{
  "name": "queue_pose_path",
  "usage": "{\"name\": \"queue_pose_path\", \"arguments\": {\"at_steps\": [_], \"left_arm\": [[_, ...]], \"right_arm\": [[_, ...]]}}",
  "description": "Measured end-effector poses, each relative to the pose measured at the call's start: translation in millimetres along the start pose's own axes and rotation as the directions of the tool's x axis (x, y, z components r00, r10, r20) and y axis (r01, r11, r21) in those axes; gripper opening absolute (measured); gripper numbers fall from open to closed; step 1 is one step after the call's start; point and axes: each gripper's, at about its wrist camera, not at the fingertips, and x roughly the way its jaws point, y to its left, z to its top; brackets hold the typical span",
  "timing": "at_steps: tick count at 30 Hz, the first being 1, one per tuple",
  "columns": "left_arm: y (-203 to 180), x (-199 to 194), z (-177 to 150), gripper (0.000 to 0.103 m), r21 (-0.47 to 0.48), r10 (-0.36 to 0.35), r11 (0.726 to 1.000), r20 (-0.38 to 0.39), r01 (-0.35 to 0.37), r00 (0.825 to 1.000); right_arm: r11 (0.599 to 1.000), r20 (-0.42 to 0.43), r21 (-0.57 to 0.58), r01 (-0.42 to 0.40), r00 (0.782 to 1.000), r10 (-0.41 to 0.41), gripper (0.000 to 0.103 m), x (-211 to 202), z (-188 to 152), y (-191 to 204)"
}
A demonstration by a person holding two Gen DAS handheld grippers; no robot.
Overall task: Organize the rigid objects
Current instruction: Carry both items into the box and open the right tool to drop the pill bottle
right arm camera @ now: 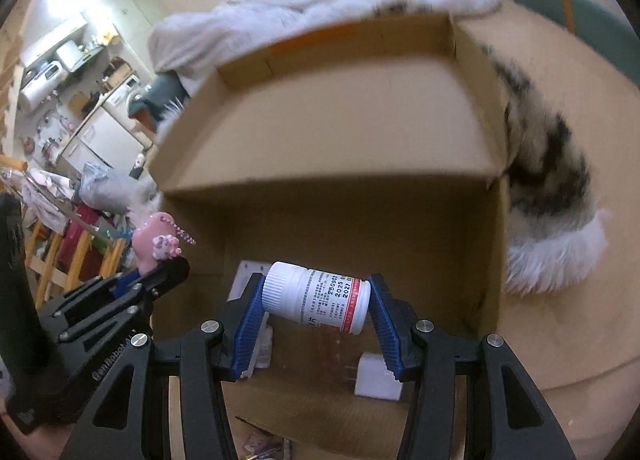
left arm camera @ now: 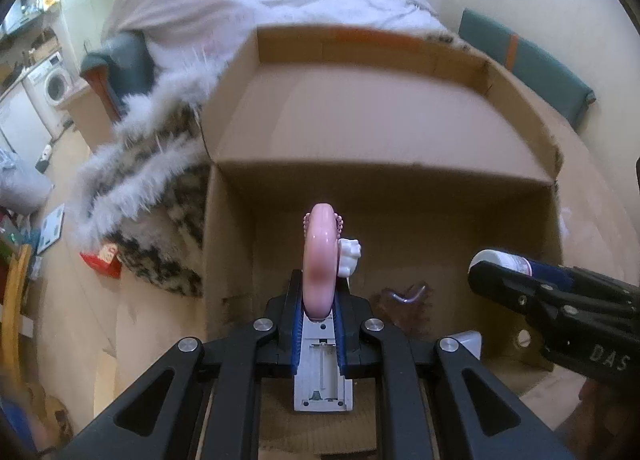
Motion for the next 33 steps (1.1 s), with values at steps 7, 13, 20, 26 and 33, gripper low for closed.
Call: {"name": "queue_pose_path", "arguments": {"at_steps": [7,13,20,26,33], "left_arm": [[2,16,-4,0.012,-0.016,-0.007,1.0,-0.043,0.006,0.999],[-2,28,-8,0.012,-0.002,0.0,1.0,-0.087,0.0,0.996],[-2,41,-13,0.012,-0.005,0.013,1.0,-0.129,-0.014,0.992],[-4,45,-18,0.012,-0.004,0.027,1.0,-0.139,-0.028,0.99],[-11,48,-21,0.017,-0.005,0.031,0.999,-0.15,-0.032,0.988]], "right_arm": [[0.998,-0.065,-0.031,0.049,0.997,-0.051,0.054,25,-4,6],[0.995,-0.105,-0.037,0.088,0.99,-0.092,0.054,40,-4,5],[0.995,-0.136,-0.016,0.101,0.985,-0.102,0.054,51,-4,3],[0.994,-0.135,0.001,0.108,0.985,-0.107,0.054,55,0,2],[0.995,-0.116,0.002,0.104,0.988,-0.103,0.062,50,1,3]]}}
